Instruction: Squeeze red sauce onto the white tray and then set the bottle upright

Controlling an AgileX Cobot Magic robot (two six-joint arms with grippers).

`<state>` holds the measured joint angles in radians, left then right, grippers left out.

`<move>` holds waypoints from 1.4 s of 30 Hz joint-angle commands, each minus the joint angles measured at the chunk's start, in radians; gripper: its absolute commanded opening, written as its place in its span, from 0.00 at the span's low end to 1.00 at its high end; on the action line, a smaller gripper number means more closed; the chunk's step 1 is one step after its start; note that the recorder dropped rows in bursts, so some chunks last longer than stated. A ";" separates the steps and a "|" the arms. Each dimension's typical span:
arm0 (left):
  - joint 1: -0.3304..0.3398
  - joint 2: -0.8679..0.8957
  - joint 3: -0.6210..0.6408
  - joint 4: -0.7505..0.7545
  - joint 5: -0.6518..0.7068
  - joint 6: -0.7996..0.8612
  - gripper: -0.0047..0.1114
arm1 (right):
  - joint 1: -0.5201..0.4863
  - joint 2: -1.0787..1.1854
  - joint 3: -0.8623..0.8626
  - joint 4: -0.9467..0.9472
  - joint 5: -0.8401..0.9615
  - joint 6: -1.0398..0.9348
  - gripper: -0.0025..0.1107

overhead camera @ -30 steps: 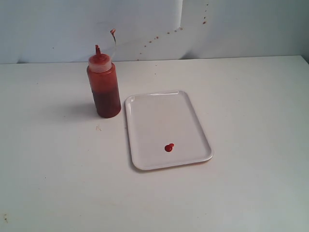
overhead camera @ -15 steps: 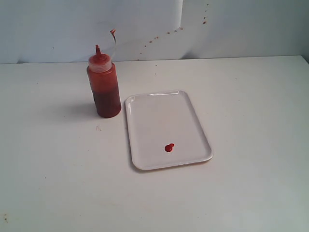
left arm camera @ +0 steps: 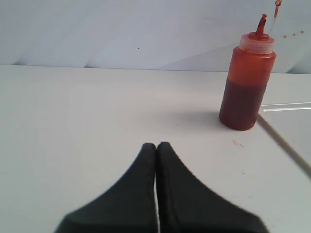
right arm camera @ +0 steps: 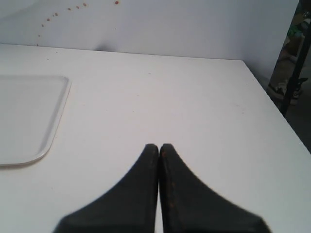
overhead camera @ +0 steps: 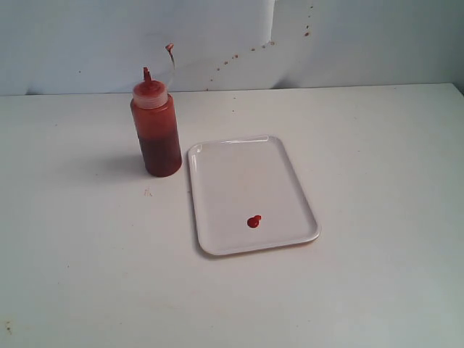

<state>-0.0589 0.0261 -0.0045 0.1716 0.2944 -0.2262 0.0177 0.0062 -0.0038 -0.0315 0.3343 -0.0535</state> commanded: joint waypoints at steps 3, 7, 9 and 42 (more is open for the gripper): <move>0.003 0.000 0.004 -0.005 -0.006 -0.003 0.04 | -0.007 -0.006 0.004 0.006 0.000 -0.003 0.02; 0.003 0.000 0.004 -0.005 -0.006 -0.003 0.04 | -0.009 -0.006 0.004 0.005 0.000 0.001 0.02; 0.003 0.000 0.004 -0.005 -0.006 -0.003 0.04 | -0.009 -0.006 0.004 0.005 0.000 0.001 0.02; 0.003 0.000 0.004 -0.005 -0.006 -0.003 0.04 | -0.067 -0.006 0.004 0.005 0.000 0.002 0.02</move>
<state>-0.0589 0.0261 -0.0045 0.1716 0.2944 -0.2262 -0.0399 0.0062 -0.0038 -0.0315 0.3343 -0.0535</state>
